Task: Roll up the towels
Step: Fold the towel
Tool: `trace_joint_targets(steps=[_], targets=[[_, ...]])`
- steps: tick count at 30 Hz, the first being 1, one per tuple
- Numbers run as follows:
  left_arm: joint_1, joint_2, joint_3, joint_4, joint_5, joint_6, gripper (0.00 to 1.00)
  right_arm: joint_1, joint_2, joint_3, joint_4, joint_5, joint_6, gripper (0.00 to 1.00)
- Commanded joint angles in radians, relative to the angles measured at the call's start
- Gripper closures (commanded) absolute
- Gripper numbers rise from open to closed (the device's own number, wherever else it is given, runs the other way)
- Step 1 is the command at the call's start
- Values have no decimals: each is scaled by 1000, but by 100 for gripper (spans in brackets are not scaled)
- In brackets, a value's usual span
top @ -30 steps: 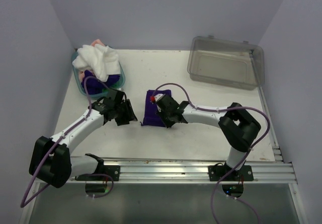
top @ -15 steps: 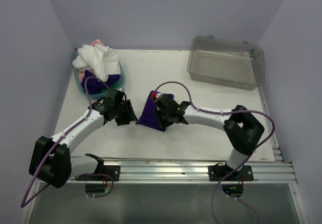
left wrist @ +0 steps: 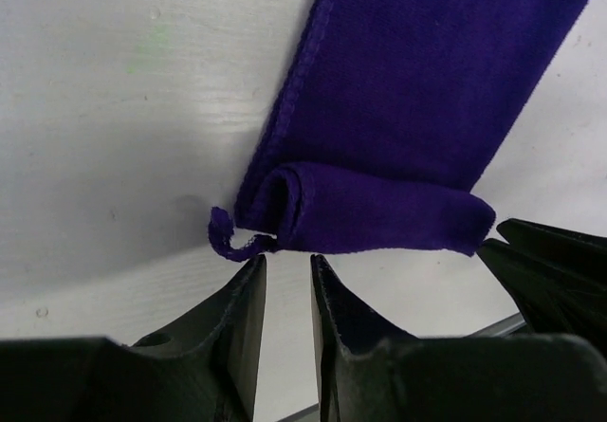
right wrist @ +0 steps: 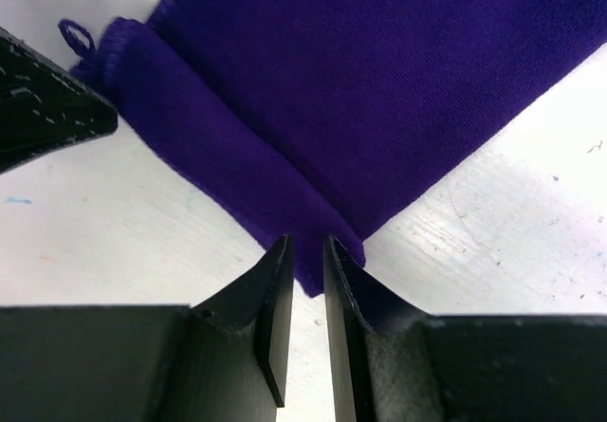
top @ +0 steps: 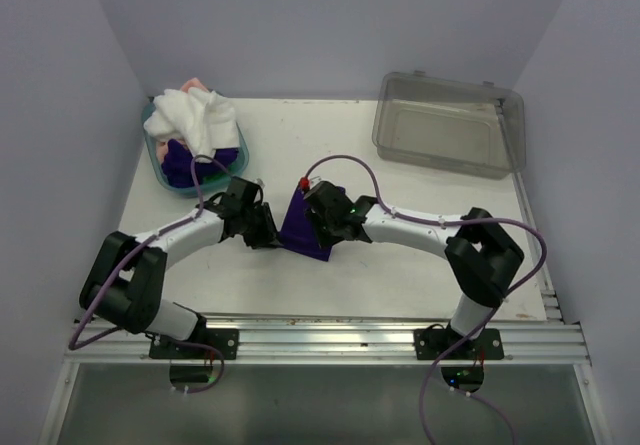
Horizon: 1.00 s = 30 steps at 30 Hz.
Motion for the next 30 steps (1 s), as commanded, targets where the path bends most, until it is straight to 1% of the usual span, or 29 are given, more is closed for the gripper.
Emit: trace_joint_targets(steps=[1, 8, 12, 16, 19, 20, 21, 22, 23, 24, 25, 26, 30], targets=[[-2, 65, 52, 93, 17, -3, 72, -6, 33, -4, 13, 39, -18, 77], [0, 194, 115, 108, -1, 21, 73, -6, 76, -48, 64, 8, 8, 80], [6, 240, 173, 66, -33, 54, 73, 5, 49, -89, 102, -29, 89, 80], [12, 254, 218, 23, -53, 83, 73, 23, 20, -93, 83, -16, 154, 81], [16, 240, 251, -19, -63, 106, 70, 37, -26, -68, 38, 23, 166, 80], [18, 234, 271, -33, -70, 118, 66, 40, -42, -59, 24, 46, 152, 80], [20, 214, 279, -57, -79, 124, 63, 54, -71, -42, 6, 68, 140, 75], [21, 203, 284, -65, -82, 130, 56, 60, -78, -34, -2, 120, 126, 71], [23, 192, 282, -70, -83, 138, 42, 74, -83, -25, -6, 135, 93, 66], [26, 172, 282, -77, -83, 143, 40, 79, -82, 1, -16, 152, 73, 57], [26, 165, 278, -79, -83, 141, 38, 83, -63, 16, -23, 172, 54, 54], [30, 155, 268, -82, -83, 141, 36, 91, -46, 35, -37, 186, 19, 53], [49, 84, 239, -100, -78, 134, 36, 147, 27, 113, -72, 258, -53, 47]])
